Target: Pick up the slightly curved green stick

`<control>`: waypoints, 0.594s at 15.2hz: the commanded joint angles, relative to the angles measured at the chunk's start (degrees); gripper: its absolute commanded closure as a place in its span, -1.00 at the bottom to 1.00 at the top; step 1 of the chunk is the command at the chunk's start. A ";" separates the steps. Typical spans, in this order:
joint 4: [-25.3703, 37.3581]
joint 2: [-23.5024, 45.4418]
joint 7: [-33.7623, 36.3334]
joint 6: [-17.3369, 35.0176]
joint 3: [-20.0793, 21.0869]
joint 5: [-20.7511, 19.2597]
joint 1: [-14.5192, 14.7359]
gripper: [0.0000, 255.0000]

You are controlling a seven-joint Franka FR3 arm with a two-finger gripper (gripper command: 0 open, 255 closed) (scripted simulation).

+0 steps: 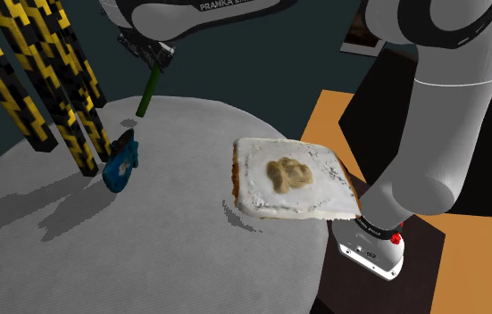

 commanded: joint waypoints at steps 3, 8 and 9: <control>1.91 -0.20 -1.11 -1.76 0.14 0.35 0.29 1.00; 5.63 -0.19 -2.96 -4.91 0.30 0.70 1.02 1.00; 6.45 -0.14 -3.33 -5.57 0.32 0.73 1.20 1.00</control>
